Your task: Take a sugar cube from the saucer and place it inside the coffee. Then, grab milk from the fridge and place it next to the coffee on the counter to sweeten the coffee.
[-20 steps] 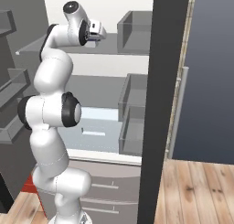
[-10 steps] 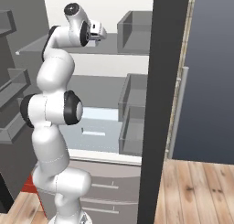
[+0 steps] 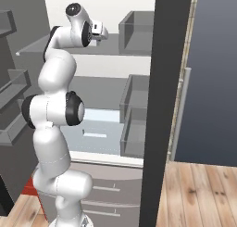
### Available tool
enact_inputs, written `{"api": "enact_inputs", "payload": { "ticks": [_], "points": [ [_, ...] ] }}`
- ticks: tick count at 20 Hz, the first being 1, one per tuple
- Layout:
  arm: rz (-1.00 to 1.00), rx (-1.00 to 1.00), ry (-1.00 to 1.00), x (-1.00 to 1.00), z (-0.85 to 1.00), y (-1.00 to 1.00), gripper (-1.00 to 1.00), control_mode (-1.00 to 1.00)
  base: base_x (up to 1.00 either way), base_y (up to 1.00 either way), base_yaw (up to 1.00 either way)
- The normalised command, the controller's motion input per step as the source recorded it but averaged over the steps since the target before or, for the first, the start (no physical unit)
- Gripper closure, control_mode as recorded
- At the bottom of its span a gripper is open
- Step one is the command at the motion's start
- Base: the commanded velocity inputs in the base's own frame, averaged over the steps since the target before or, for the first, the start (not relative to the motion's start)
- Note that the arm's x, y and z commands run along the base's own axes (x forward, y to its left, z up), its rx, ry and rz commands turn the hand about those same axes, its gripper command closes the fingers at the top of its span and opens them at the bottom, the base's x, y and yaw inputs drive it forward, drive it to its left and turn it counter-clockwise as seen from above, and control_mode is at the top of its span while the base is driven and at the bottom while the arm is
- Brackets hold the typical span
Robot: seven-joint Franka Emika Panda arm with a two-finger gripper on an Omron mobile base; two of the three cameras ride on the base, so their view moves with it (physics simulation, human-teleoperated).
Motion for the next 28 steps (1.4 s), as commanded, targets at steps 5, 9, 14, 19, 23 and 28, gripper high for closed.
{"api": "enact_inputs", "payload": {
  "ticks": [5,9,14,19,23,28],
  "points": [
    [0.0,0.0,-0.08,-0.6,0.0,-0.05,1.0,-1.0,0.0,0.0,0.0],
    [0.0,0.05,-0.21,-1.0,0.0,-0.28,1.0,-1.0,0.0,0.0,0.0],
    [0.0,0.11,-0.2,-1.0,0.0,-0.4,1.0,-1.0,0.0,0.0,0.0],
    [0.0,0.1,-0.1,-1.0,0.0,-0.31,1.0,-1.0,0.0,0.0,0.0],
    [0.0,0.05,-0.01,-1.0,0.0,-0.14,1.0,-1.0,0.0,0.0,0.0],
    [0.0,0.0,0.0,-1.0,-0.18,0.0,1.0,-1.0,0.0,0.0,0.0]
  ]
}}
